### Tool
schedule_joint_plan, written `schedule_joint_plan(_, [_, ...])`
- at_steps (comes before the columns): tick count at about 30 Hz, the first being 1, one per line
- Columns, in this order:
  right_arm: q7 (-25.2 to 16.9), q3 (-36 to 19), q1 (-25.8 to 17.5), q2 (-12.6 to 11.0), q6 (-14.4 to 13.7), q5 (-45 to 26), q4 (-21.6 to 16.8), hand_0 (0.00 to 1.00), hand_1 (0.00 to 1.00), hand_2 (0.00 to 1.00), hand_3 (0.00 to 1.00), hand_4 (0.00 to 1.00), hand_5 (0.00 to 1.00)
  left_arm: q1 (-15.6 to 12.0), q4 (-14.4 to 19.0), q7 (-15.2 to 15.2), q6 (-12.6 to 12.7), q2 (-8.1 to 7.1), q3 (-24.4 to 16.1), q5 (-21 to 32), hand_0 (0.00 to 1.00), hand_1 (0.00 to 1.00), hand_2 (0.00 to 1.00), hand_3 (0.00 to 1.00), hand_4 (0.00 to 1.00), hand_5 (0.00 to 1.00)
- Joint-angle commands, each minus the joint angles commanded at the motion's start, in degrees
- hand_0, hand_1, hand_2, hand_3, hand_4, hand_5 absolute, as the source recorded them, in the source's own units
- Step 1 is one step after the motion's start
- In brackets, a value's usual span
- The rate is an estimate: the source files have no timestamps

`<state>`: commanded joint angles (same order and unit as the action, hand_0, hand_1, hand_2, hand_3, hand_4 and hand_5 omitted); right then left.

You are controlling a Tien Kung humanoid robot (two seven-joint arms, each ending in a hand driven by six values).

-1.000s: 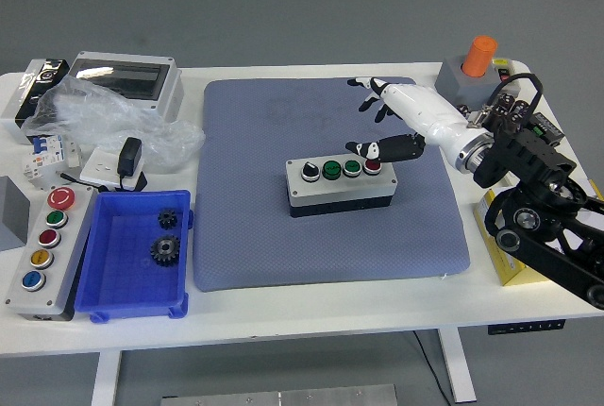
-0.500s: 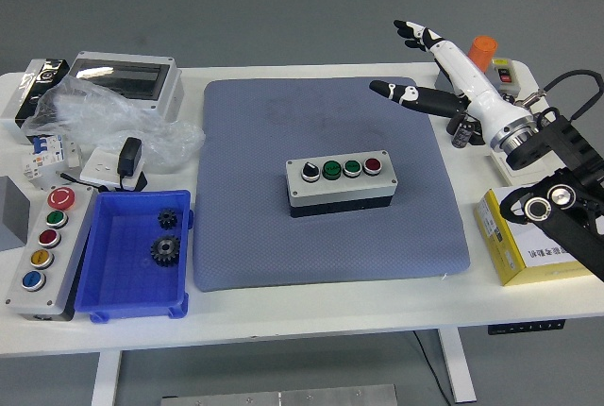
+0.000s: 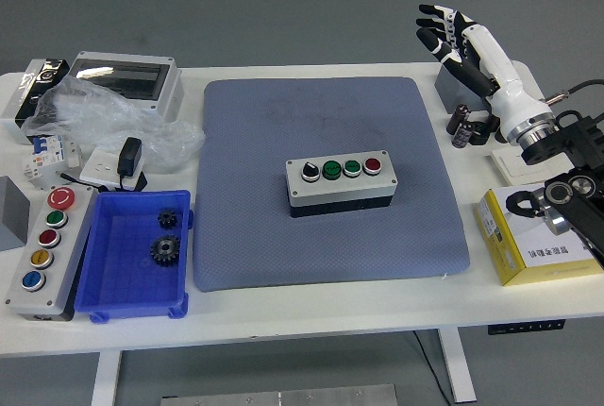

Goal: Pick up the button,place it on the desk,press the button,press the button

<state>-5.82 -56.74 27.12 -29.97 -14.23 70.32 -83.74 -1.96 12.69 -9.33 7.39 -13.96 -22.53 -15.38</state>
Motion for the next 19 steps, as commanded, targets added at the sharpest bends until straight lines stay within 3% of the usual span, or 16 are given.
schedule_joint_plan(6, [0.62, 0.04, -0.11, 0.18, -0.33, 2.37, -0.51, 0.884, 0.811, 0.807, 0.833, 0.998, 0.949, -0.21, -0.04, -0.03, -0.08, 0.31, 0.07, 0.13, 0.663, 0.693, 0.612, 0.634, 0.625, 0.33])
schedule_joint_plan(19, [-1.71, -0.16, -0.22, 0.28, 0.48, -3.71, 1.06, 0.882, 0.809, 0.807, 0.832, 0.998, 0.954, -0.35, -0.06, -0.03, -0.11, 0.45, 0.14, 0.14, 0.663, 0.693, 0.613, 0.636, 0.634, 0.336])
